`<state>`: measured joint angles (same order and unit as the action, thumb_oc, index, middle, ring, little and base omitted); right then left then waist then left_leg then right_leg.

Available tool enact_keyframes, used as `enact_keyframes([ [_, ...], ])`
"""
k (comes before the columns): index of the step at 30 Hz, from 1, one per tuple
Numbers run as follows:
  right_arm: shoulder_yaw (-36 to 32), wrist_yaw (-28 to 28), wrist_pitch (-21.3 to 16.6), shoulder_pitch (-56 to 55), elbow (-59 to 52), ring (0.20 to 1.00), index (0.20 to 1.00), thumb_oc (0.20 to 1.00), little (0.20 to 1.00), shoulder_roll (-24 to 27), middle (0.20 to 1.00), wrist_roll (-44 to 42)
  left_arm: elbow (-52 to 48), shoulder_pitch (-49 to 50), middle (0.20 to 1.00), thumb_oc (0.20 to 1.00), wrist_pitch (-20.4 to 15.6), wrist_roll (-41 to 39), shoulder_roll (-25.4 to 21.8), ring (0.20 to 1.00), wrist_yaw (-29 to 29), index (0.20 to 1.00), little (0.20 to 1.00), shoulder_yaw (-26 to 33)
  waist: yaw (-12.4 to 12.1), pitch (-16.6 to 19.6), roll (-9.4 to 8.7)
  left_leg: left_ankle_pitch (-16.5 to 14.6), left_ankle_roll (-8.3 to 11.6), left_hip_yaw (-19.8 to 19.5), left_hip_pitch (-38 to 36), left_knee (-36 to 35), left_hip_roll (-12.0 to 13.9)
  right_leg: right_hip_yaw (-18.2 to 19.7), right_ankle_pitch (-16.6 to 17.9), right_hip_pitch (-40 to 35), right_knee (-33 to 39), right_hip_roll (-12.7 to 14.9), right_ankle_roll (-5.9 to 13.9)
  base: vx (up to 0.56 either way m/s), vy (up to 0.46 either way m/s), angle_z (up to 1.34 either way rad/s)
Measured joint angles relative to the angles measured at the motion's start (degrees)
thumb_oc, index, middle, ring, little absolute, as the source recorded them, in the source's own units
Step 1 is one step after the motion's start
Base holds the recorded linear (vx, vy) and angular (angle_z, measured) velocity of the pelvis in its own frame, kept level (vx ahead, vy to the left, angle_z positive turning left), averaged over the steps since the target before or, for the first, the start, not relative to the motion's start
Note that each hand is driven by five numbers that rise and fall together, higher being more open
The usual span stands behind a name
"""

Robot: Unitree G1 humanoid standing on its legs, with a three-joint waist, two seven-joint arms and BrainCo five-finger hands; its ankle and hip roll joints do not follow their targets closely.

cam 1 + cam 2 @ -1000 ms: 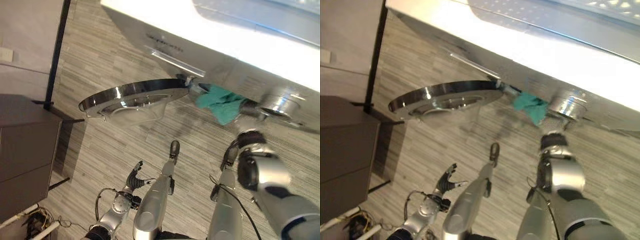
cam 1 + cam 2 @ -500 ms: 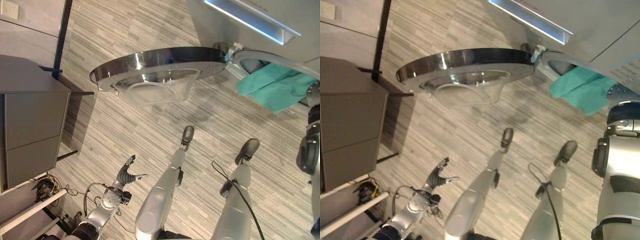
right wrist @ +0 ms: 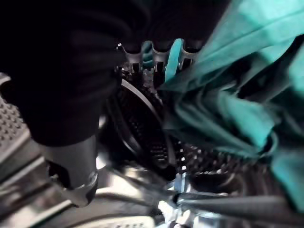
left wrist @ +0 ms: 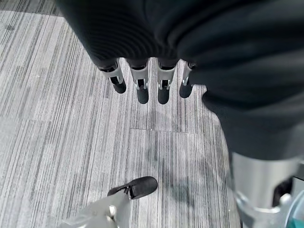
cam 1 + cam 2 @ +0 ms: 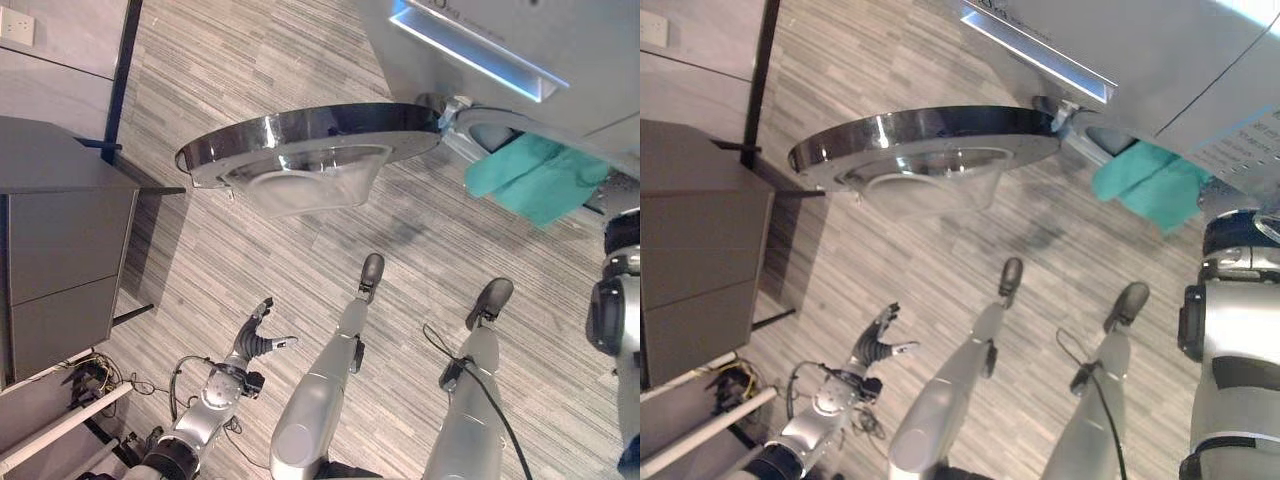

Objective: Grab the laundry basket,head to the washer,open it,put in the laundry and shut it.

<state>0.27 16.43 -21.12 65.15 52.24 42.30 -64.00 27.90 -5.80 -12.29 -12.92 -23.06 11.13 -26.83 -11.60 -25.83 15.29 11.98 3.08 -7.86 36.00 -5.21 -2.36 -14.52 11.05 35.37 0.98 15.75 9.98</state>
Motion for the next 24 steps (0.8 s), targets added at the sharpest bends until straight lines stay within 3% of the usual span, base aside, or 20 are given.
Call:
enact_keyframes([
  [2, -0.6, 2.1, -3.8, -21.0, -33.4, 1.000, 1.000, 1.000, 1.000, -13.0, 1.000, 3.0, -1.0, -0.1, 1.000, 1.000, 0.2, 0.1, 1.2, 1.000, 1.5, 1.000, 1.000, 2.8, 3.4, -1.8, -2.48, -0.3, 0.34, 0.8, -0.4, 1.8, 0.3, -0.1, -1.9, -0.3, -2.5, -0.2, -0.78, -0.04, -0.006, 0.03],
  [3, -1.7, 2.3, -5.2, -31.1, -42.0, 1.000, 1.000, 1.000, 1.000, -20.7, 1.000, 5.9, -3.2, -0.5, 1.000, 1.000, -0.1, 0.2, 1.6, 1.000, 1.8, 1.000, 1.000, 4.5, 4.2, -2.4, -3.41, -0.9, 0.76, 1.0, -0.6, 2.1, 1.0, -0.2, -2.4, -0.5, -3.0, -0.8, -1.28, -0.03, 0.001, -0.04],
  [4, -1.4, 2.3, -5.4, -35.0, -44.5, 1.000, 1.000, 1.000, 1.000, -24.3, 1.000, 6.9, -4.0, -0.5, 1.000, 1.000, -0.1, 0.4, 2.0, 1.000, 2.1, 1.000, 1.000, 5.2, 4.9, -2.5, -3.56, -1.2, 0.67, 1.2, -0.7, 2.1, 1.1, -0.1, -2.4, -0.4, -3.0, -1.1, -1.38, -0.02, 0.000, -0.12],
  [6, 1.0, 1.2, -7.2, -40.4, -36.3, 1.000, 1.000, 1.000, 1.000, -31.2, 1.000, 11.9, -3.7, -0.7, 1.000, 1.000, -0.1, 0.5, 3.2, 1.000, 2.6, 1.000, 1.000, 6.7, 8.1, -3.0, -4.26, -1.3, 0.65, 1.8, -1.0, 2.0, 1.8, 0.2, -2.3, -0.4, -3.0, -1.6, -1.50, -0.01, 0.032, -0.16],
  [8, 2.2, 0.5, -7.2, -42.5, -33.0, 1.000, 1.000, 1.000, 1.000, -30.9, 1.000, 12.3, -2.0, -0.7, 1.000, 1.000, -0.1, 0.6, 3.7, 1.000, 2.6, 1.000, 1.000, 6.4, 9.1, -3.1, -4.39, -1.3, 0.68, 2.3, -1.1, 2.1, 2.2, 0.7, -2.2, -0.4, -2.7, -2.1, -1.61, 0.00, 0.053, -0.14],
  [10, 5.5, -3.1, -6.8, -52.0, -35.0, 1.000, 1.000, 1.000, 1.000, -30.5, 1.000, 16.6, 0.6, -0.1, 1.000, 1.000, 0.3, 0.6, 4.4, 1.000, 3.4, 1.000, 1.000, 7.7, 10.4, -3.7, -5.42, -1.3, 0.67, 2.4, -1.1, 1.9, 2.6, 1.1, -2.2, -0.2, -2.7, -2.4, -1.91, 0.04, 0.030, -0.05],
  [11, 5.6, -3.2, -5.9, -54.1, -29.1, 1.000, 1.000, 1.000, 1.000, -31.3, 1.000, 17.1, 1.1, 0.0, 1.000, 1.000, 0.2, 0.6, 4.9, 1.000, 3.6, 1.000, 1.000, 7.8, 11.4, -3.7, -5.87, -1.3, 0.66, 2.5, -1.1, 1.8, 2.6, 1.1, -2.2, -0.2, -2.7, -2.3, -1.93, 0.01, 0.034, -0.03],
  [14, 3.9, -2.7, -3.4, -44.6, -20.3, 1.000, 1.000, 1.000, 1.000, -31.1, 1.000, 17.0, 2.1, 0.5, 1.000, 1.000, 0.2, 0.7, 5.3, 1.000, 3.8, 1.000, 1.000, 8.1, 12.3, -3.7, -6.13, -0.8, 0.61, 3.9, -0.9, 0.1, 2.9, 1.6, 0.8, -0.5, 2.1, -3.1, -1.91, 0.04, -0.004, -0.19],
  [15, 3.6, -2.6, -3.5, -39.3, -19.8, 1.000, 1.000, 1.000, 1.000, -29.8, 1.000, 17.0, 1.8, 0.5, 1.000, 1.000, 0.1, 0.6, 5.2, 1.000, 3.7, 1.000, 1.000, 7.9, 11.8, -3.7, -6.06, -0.7, 0.61, 3.8, -1.2, 0.1, 2.9, 1.6, 1.0, -1.1, 2.5, -3.3, -2.06, -0.07, 0.007, -0.08],
  [16, 2.8, -1.3, -3.5, -30.6, -16.7, 1.000, 1.000, 1.000, 1.000, -27.5, 1.000, 18.1, 0.0, 0.6, 1.000, 1.000, -0.1, 0.6, 5.2, 1.000, 3.7, 1.000, 1.000, 7.5, 9.6, -3.7, -6.01, -0.7, 0.66, 3.9, -1.6, 0.1, 3.3, 1.6, 1.4, -1.8, 3.5, -3.7, -2.18, 0.00, -0.041, 0.01],
  [17, 3.2, -0.8, -3.5, -27.8, -15.8, 1.000, 1.000, 1.000, 1.000, -25.0, 1.000, 19.6, 0.3, 0.6, 1.000, 1.000, -0.1, 0.6, 5.3, 1.000, 3.7, 1.000, 1.000, 7.2, 7.9, -3.7, -6.00, -0.5, 0.86, 3.6, -1.5, 0.1, 3.4, 1.2, 1.5, -1.5, 2.7, -3.9, -2.73, 0.00, -0.043, 0.12],
  [21, 2.2, 2.3, 0.2, -16.3, 7.6, 1.000, 1.000, 1.000, 1.000, -23.3, 1.000, 21.0, -0.2, 1.0, 1.000, 1.000, -1.2, 0.5, 2.9, 1.000, 3.8, 1.000, 1.000, 6.3, 5.7, -3.7, -5.76, -0.6, 1.03, 2.1, -2.7, 0.1, 3.5, -0.2, 0.2, -3.4, 2.1, -3.7, -2.18, 0.01, -0.027, 0.16],
  [24, 2.8, 2.1, 2.0, -12.1, 11.9, 1.000, 1.000, 1.000, 1.000, -19.5, 1.000, 19.0, -1.4, 2.1, 1.000, 1.000, -1.4, 0.4, 0.3, 1.000, 3.8, 1.000, 1.000, 5.4, 2.8, -3.5, -5.03, -0.6, 1.17, 1.8, -1.7, 0.1, 3.1, -0.2, -0.7, -2.0, 1.1, -3.2, -1.91, 0.00, -0.004, 0.03],
])
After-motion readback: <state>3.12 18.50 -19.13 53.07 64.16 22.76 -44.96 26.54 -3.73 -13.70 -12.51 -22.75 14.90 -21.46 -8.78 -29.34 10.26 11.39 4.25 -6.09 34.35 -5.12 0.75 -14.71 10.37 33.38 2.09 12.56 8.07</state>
